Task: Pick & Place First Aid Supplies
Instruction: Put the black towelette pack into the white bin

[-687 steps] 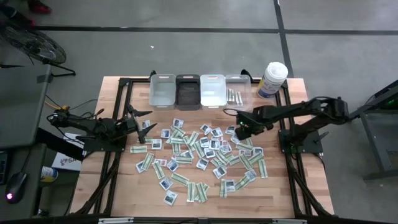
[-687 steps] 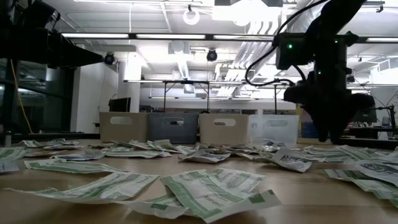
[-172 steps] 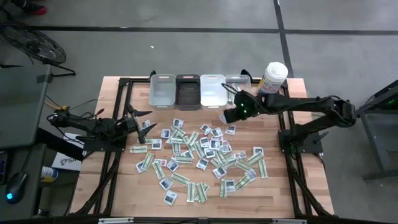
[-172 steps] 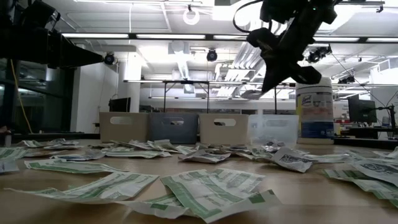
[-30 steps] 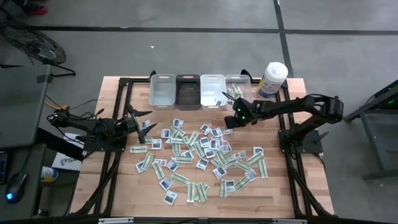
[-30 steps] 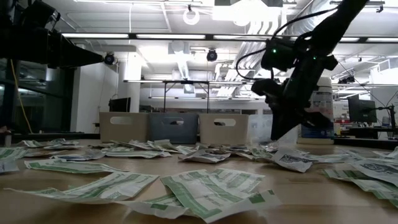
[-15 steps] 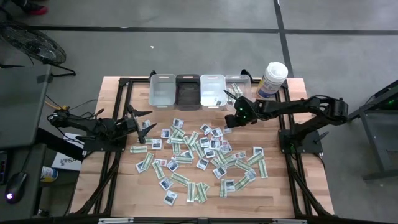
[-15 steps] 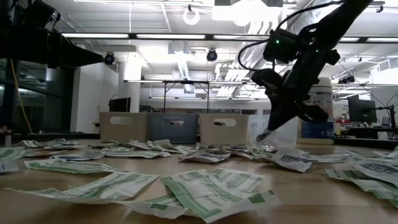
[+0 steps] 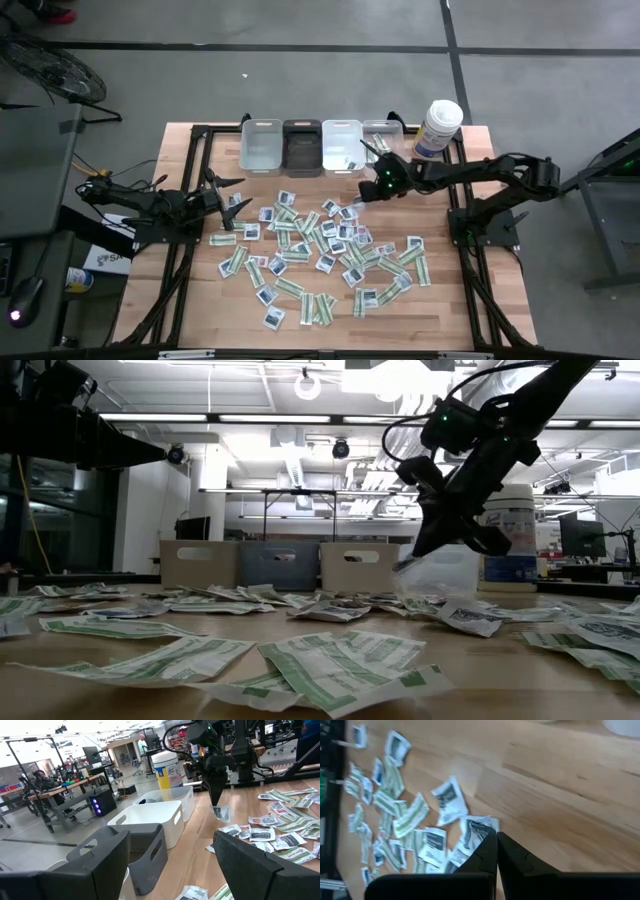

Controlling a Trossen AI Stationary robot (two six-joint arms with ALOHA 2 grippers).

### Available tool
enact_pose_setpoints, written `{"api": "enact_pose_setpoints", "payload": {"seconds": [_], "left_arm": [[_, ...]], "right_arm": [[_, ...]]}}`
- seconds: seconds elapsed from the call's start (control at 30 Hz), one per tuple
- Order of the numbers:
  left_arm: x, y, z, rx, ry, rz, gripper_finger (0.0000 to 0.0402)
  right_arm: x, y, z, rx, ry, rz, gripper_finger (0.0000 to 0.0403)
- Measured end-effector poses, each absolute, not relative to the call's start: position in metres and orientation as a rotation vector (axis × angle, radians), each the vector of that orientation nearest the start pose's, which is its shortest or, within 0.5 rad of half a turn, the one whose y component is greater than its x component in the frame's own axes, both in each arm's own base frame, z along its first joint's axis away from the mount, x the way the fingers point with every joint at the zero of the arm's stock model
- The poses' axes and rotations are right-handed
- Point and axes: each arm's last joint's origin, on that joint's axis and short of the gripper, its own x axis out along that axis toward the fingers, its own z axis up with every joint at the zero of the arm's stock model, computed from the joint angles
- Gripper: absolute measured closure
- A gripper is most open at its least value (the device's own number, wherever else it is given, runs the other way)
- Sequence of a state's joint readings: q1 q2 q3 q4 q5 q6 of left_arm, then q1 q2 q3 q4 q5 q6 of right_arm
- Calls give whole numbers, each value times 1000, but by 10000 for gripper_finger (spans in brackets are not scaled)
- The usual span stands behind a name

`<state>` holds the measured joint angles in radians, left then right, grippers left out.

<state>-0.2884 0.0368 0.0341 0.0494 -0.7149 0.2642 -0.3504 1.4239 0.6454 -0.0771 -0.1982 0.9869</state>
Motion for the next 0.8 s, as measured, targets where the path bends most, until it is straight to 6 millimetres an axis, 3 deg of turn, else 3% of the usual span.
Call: {"api": "enact_pose_setpoints", "payload": {"seconds": [0.23,0.47,0.63,0.8], "left_arm": [[92,-8,177,237,15,429,121],[92,-8,177,237,15,429,121],[92,-8,177,237,15,429,121],[92,-8,177,237,15,429,121]], "right_arm": [[262,-91,187,1120,620,-509,403],[274,-112,224,1032,509,-512,403],[270,-133,242,964,469,-603,403],[263,-153,247,909,452,-715,403]]}}
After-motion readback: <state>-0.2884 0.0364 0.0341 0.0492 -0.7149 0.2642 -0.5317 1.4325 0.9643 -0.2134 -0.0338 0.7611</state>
